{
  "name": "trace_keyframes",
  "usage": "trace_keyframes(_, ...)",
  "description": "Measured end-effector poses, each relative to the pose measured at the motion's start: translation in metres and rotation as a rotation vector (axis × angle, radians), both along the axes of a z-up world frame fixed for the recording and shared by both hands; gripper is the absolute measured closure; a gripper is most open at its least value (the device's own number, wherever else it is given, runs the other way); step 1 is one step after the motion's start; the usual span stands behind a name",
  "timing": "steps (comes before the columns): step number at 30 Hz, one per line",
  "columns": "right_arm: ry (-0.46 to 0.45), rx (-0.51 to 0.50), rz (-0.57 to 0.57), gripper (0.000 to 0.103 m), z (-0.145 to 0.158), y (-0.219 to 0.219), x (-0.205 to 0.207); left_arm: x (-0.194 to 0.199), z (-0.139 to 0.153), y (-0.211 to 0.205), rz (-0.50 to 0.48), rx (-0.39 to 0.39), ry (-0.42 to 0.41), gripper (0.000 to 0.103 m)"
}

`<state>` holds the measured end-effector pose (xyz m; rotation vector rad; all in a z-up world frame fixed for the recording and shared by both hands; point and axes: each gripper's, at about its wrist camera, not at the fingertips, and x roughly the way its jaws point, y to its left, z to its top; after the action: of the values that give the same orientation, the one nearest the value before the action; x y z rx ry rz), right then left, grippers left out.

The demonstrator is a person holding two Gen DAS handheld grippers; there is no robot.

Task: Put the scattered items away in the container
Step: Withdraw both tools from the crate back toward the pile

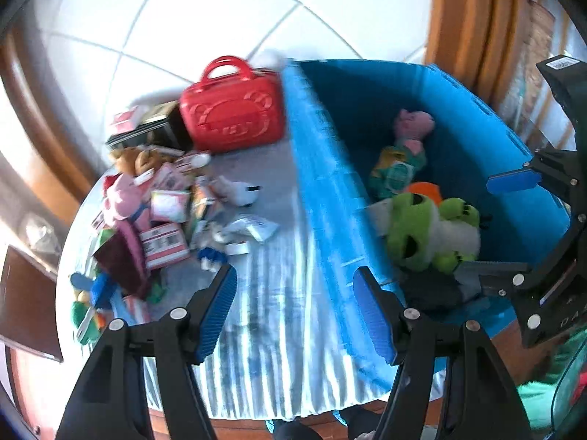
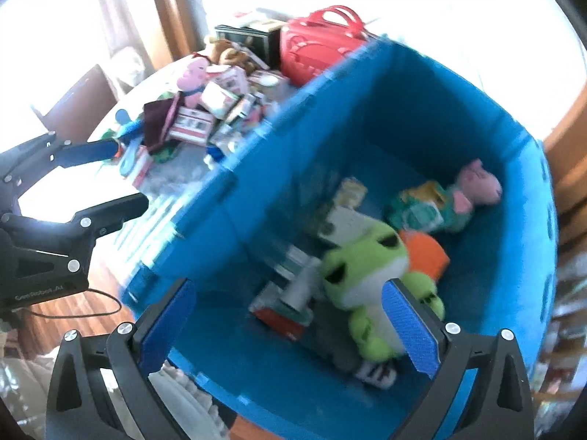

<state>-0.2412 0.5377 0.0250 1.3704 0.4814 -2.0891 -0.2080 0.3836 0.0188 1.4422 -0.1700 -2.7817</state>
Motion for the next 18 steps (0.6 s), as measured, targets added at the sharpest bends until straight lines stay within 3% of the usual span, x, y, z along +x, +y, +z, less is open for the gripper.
trace_keyframes(12, 0.014, -0.021, 0.084, 0.001, 0.004, -0.142, 0.021, 0.039, -0.004, -0.154, 0.132, -0.002, 0.018, 0.038)
trace_keyframes(18, -0.010, -0.031, 0.102, 0.000, -0.010, -0.212, 0.037, 0.059, -0.010, -0.230, 0.167, -0.011, 0.009, 0.038)
